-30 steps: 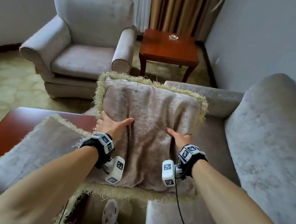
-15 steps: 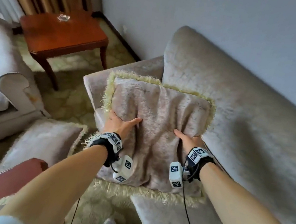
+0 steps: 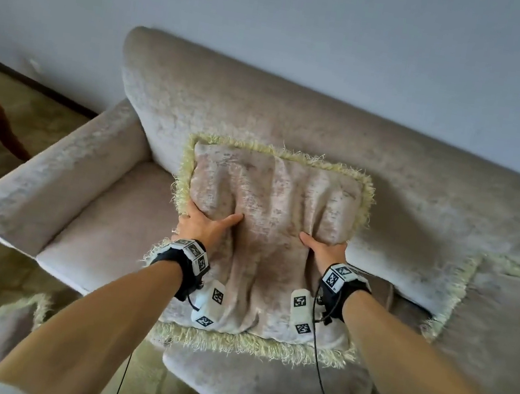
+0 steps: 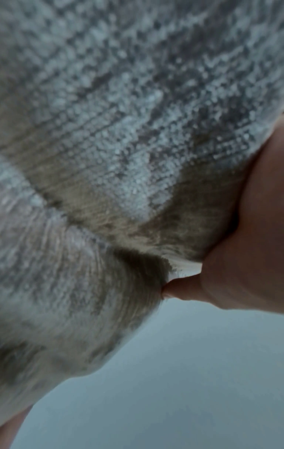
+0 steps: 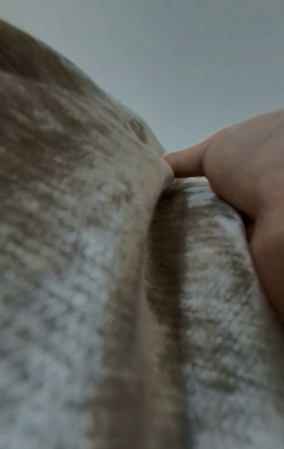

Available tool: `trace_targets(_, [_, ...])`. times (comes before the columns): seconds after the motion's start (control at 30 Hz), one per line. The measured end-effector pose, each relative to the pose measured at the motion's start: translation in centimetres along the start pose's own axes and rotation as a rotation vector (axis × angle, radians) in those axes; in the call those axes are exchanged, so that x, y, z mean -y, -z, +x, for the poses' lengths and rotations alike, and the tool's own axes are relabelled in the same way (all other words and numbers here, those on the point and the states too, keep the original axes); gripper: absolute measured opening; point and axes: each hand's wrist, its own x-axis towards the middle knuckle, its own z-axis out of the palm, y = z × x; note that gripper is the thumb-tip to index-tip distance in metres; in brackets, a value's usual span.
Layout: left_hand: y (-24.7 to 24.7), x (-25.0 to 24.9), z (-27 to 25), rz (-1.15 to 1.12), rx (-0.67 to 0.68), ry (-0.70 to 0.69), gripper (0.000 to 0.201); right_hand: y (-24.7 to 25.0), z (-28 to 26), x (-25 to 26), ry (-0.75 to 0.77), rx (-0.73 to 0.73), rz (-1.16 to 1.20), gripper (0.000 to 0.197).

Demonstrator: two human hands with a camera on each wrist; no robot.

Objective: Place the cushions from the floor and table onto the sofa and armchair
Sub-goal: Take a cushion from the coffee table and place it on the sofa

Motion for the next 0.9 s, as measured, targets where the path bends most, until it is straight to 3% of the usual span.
trace_targets(0.23, [-7.3, -7.2, 0.9, 0.163, 0.094, -0.091, 0.138, 6.5, 5.8, -0.8, -0.071, -0.122, 0.06, 0.113])
trace_targets(0.5, [-13.4, -12.0, 1.9, 0.233, 0.172, -0.17, 0.134, 11.2, 10.4, -1.5, -0.123, -0.196, 0.12, 0.124])
trace_targets(0.63, [-15.1, -12.6, 3.8, 0.215, 0.198, -0.151, 0.13, 11.5, 12.0, -1.7, -0.145, -0.204, 0.139, 0.137])
trace_targets(0.73, [-16.1, -11.9, 5.5, 0.24, 0.243, -0.112, 0.131, 11.0, 13.0, -2.9, -0.171, -0.206, 0.118, 0.127])
trace_targets(0.9, [-17.6, -10.6, 7.2, 0.299, 0.303, -0.072, 0.134, 9.7, 14.3, -5.0, -0.213, -0.213, 0.136, 0.139])
